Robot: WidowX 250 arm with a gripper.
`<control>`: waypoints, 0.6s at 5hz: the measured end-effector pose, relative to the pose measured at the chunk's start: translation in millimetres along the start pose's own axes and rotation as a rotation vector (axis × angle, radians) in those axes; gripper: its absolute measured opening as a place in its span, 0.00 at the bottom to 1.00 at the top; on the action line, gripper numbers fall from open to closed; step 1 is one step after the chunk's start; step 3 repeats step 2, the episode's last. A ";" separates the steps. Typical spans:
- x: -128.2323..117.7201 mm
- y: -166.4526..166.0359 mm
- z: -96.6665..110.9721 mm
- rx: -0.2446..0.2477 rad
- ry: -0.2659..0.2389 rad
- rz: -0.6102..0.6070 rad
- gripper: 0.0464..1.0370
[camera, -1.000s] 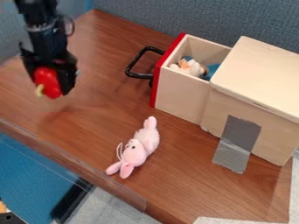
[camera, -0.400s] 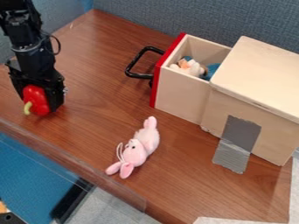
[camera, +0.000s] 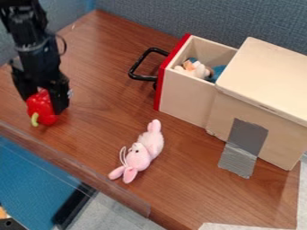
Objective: Move the red pepper to the left side of the table
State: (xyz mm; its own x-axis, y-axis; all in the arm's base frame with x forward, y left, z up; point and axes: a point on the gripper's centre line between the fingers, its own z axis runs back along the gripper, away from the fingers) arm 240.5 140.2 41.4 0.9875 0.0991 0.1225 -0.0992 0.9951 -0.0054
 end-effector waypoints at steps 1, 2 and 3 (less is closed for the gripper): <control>-0.9 -5.5 32.8 0.013 -0.052 -0.005 0.96; -6.8 -8.2 56.7 0.033 -0.077 0.015 0.96; -6.8 -8.2 56.7 0.033 -0.077 0.015 0.96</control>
